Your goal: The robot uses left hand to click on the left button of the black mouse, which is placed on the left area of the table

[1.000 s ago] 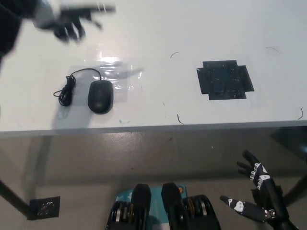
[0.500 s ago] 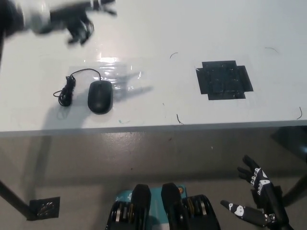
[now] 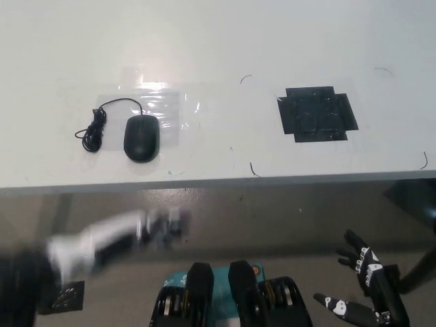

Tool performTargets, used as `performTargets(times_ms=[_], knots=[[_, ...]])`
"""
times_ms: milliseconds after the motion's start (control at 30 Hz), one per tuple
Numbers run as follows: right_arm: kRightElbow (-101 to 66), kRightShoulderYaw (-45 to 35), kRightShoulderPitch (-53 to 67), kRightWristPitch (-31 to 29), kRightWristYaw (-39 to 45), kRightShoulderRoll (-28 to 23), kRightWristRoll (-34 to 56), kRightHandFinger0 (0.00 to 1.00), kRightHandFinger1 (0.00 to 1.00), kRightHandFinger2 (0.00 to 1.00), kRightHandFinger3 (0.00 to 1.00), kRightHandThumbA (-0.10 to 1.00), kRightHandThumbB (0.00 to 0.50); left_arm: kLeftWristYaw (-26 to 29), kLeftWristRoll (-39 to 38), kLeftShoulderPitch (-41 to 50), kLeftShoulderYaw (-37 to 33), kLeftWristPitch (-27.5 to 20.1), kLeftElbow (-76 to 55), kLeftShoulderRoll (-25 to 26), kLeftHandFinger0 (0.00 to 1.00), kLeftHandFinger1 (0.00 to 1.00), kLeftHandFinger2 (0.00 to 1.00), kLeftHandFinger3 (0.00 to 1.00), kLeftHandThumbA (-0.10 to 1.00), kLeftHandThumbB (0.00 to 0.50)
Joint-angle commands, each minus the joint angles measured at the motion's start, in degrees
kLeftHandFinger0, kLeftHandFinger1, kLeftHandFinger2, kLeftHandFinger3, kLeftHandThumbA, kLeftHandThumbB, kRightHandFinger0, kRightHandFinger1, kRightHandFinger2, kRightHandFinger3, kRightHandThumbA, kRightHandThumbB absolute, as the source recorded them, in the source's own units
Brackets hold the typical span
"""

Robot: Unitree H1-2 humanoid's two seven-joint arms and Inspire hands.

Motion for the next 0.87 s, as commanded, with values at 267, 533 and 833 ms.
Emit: performTargets(times_ms=[267, 533, 833], knots=[[-1.1, 0.8, 1.9, -4.1, 0.3, -0.1, -0.5, 0.81, 0.86, 1.0, 1.0, 1.0, 0.132, 21.0, -10.8, 23.3, 14.1, -44.3, -8.1, -18.5, 1.0, 1.0, 1.0, 1.0, 1.0, 0.344], [-1.2, 1.0, 0.7, -3.1, 0.6, -0.1, -0.3, 0.82, 0.86, 1.0, 1.0, 1.0, 0.125, 31.5, -0.5, 18.7, 12.8, -44.4, 7.3, -17.5, 1.0, 1.0, 1.0, 1.0, 1.0, 0.293], [-1.4, 1.3, 0.6, -2.8, 0.7, 0.0, -0.4, 0.83, 0.86, 1.0, 1.0, 1.0, 0.106, 35.3, 2.2, 17.2, 13.1, -44.4, 13.7, -17.4, 1.0, 1.0, 1.0, 1.0, 1.0, 0.279]])
